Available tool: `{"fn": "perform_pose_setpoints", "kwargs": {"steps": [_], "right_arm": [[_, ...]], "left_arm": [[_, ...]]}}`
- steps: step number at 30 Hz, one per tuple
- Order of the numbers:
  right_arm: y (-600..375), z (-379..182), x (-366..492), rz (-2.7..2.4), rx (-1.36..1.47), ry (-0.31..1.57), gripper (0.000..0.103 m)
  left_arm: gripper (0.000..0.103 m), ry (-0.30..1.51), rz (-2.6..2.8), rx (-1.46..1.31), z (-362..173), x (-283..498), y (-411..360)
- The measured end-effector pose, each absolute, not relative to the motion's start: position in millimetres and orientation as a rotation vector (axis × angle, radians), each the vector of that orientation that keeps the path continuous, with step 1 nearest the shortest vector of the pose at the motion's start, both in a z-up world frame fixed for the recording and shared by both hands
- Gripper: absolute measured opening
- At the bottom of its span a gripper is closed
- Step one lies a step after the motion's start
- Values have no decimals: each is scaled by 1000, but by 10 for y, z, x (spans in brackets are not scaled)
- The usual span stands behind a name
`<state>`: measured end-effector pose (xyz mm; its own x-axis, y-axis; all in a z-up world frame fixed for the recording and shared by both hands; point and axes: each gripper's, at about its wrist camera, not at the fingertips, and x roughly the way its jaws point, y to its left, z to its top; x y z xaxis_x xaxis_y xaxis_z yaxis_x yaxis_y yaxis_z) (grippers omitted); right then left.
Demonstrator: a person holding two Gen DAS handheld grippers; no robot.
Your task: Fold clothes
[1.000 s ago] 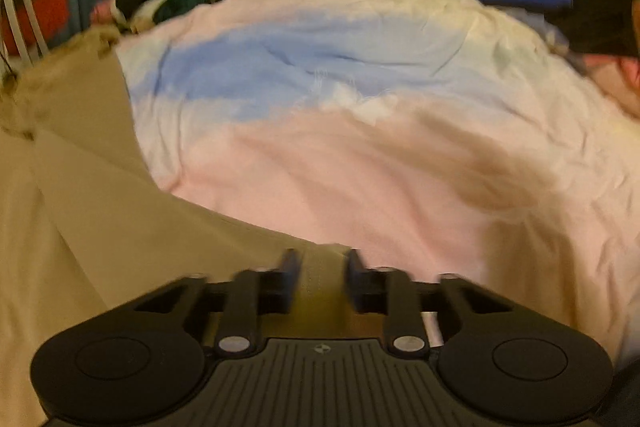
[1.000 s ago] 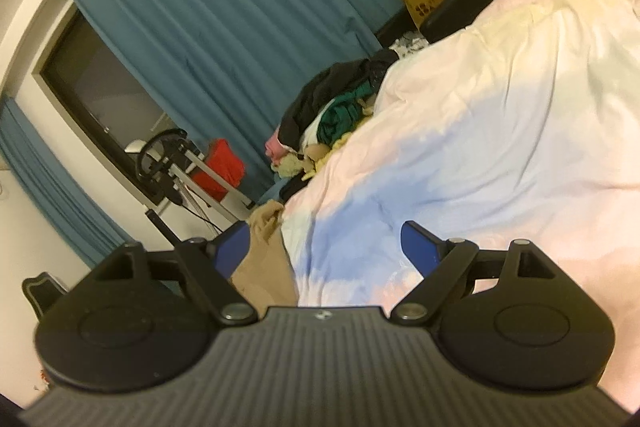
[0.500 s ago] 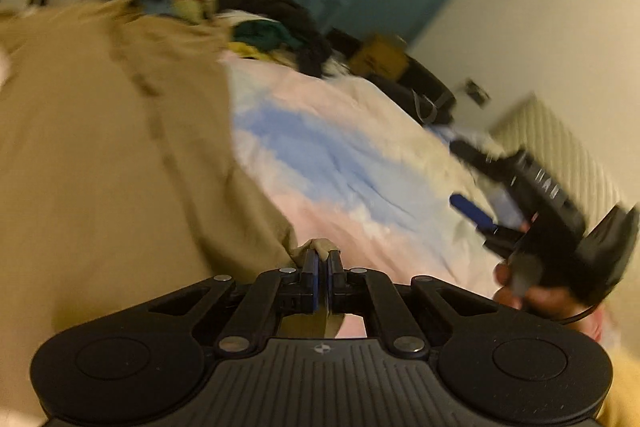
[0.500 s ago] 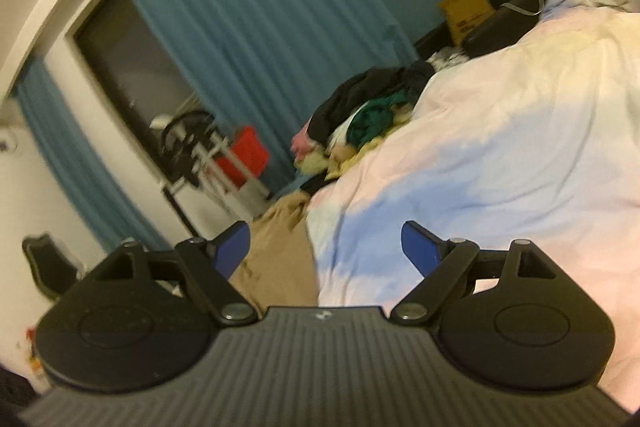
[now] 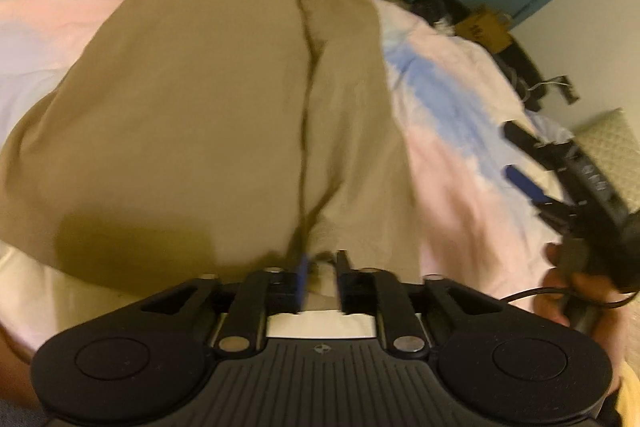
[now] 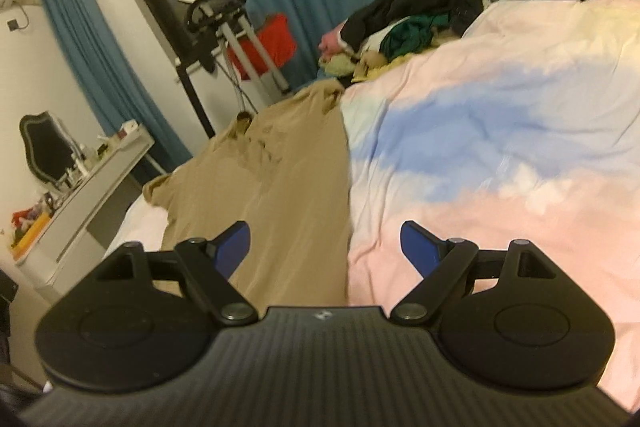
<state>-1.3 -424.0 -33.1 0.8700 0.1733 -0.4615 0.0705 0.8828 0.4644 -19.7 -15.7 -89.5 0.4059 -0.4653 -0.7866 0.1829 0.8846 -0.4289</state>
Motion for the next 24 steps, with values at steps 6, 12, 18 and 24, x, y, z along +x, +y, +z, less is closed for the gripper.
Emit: {"fn": "perform_pose_setpoints", "kwargs": {"steps": [6, 12, 18, 24], "right_arm": [[-4133, -358, 22, 62, 468, 531, 84], [-4073, -339, 33, 76, 464, 516, 84], [-4003, -351, 33, 85, 454, 513, 84], [-3961, -310, -3, 92, 444, 489, 84]], "left_arm": [[57, 1031, -443, -283, -869, -147, -222], [52, 1111, -489, -341, -1100, -4, -280], [14, 1095, -537, -312, -1158, -50, -313], [8, 1014, -479, -175, -1096, -234, -358]]}}
